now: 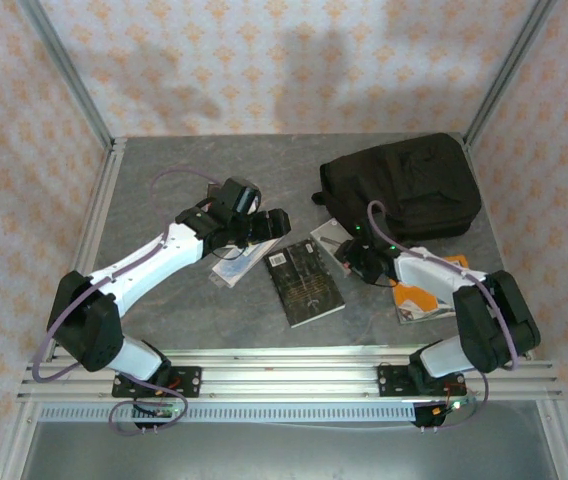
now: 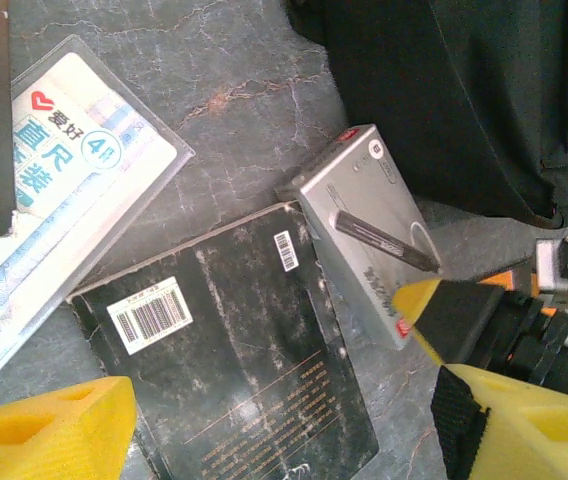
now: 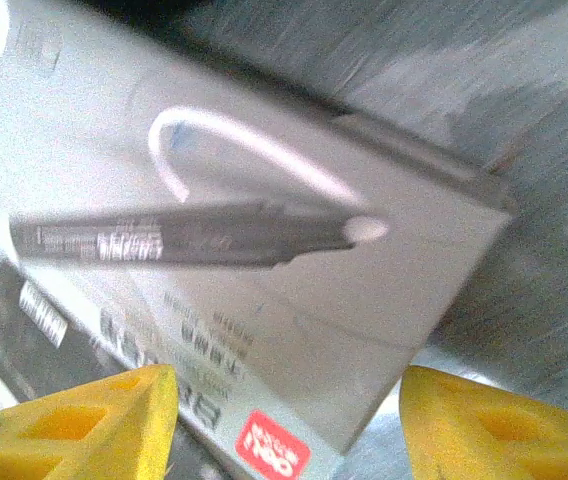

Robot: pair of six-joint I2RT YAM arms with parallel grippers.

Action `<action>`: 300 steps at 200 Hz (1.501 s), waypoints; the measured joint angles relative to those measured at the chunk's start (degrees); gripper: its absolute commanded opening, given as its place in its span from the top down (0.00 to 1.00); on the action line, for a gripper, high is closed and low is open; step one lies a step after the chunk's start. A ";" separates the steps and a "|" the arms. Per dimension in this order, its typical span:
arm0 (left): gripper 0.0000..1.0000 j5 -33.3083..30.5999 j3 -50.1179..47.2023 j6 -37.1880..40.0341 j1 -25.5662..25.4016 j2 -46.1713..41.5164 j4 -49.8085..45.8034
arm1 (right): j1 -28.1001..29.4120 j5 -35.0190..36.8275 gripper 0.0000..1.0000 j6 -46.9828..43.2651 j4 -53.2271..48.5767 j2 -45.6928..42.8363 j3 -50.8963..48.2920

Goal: Pack the student bag
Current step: Pass the pencil case at the center of the table.

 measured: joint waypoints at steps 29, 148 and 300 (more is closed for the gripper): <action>0.20 -0.02 -0.11 0.04 0.74 -0.07 -0.02 | 7.23 0.13 0.35 -1.97 -4.11 0.17 4.26; 0.20 0.07 -0.35 0.15 2.03 -1.73 0.00 | 7.50 22.49 0.00 -40.72 -33.00 22.58 38.56; 0.20 1.51 -1.73 0.15 2.29 -2.89 0.90 | 4.31 14.16 0.00 -46.73 -32.33 24.28 37.53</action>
